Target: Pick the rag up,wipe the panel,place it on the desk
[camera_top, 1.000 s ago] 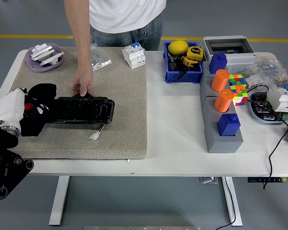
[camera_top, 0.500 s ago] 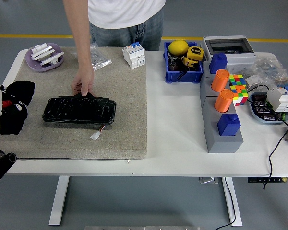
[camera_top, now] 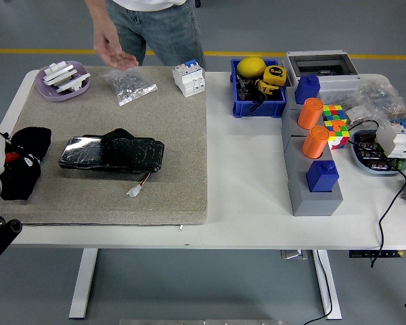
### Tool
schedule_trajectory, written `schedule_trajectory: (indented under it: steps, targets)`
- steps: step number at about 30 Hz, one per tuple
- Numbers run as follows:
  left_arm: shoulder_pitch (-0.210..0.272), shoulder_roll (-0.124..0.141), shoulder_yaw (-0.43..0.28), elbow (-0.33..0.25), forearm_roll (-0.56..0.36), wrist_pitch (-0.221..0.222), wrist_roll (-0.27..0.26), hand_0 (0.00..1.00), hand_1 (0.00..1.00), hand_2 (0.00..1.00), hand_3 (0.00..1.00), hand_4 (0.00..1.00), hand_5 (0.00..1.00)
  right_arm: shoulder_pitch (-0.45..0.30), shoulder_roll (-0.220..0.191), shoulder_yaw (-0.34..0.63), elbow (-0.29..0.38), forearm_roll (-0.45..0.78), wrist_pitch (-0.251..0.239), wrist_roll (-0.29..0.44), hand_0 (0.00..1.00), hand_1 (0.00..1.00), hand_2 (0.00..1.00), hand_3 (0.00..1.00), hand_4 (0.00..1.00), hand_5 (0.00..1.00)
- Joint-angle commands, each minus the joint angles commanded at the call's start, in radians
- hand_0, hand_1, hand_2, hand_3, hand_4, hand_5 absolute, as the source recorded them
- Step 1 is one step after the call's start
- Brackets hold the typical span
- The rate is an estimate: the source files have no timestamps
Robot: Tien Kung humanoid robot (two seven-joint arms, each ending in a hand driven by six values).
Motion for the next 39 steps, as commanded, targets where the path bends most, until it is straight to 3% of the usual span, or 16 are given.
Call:
schedule_trajectory:
  steps: [4, 5, 10, 11, 20, 39]
  targets:
    - [0.001, 0.000, -0.001, 0.000, 0.000, -0.012, 0.001, 0.360, 0.459, 0.533, 0.572, 0.670, 0.002, -0.003, -0.001, 0.007, 0.000, -0.007, -0.001, -0.003, 0.716, 0.664, 0.693, 0.643, 0.998, 0.565]
    - [0.001, 0.000, 0.000, 0.001, -0.001, -0.012, 0.001, 0.417, 0.524, 0.548, 0.563, 0.857, 0.105, -0.003, -0.001, 0.007, 0.000, -0.008, -0.001, -0.004, 0.717, 0.657, 0.693, 0.642, 0.998, 0.565]
    - [0.003, 0.000, 0.008, 0.003, 0.000, -0.025, -0.001, 0.417, 0.524, 0.548, 0.563, 0.857, 0.105, -0.003, -0.002, 0.008, -0.001, -0.011, -0.002, -0.004, 0.717, 0.657, 0.693, 0.642, 0.998, 0.565]
    - [0.003, -0.001, 0.010, 0.002, 0.003, -0.027, -0.002, 0.442, 0.605, 0.644, 0.587, 0.998, 0.367, -0.003, -0.002, 0.008, -0.001, -0.011, -0.002, -0.004, 0.715, 0.652, 0.693, 0.642, 0.998, 0.563]
    - [-0.004, 0.001, 0.036, -0.007, 0.007, -0.026, -0.024, 0.446, 0.606, 0.649, 0.601, 0.998, 0.399, 0.002, -0.003, 0.009, -0.001, -0.014, -0.005, -0.006, 0.717, 0.650, 0.693, 0.641, 0.998, 0.563]
    - [-0.009, 0.022, 0.015, -0.040, 0.063, -0.030, -0.009, 0.453, 0.612, 0.657, 0.645, 0.998, 0.425, 0.001, -0.002, 0.008, -0.001, -0.013, -0.004, -0.009, 0.717, 0.637, 0.688, 0.637, 0.998, 0.553]
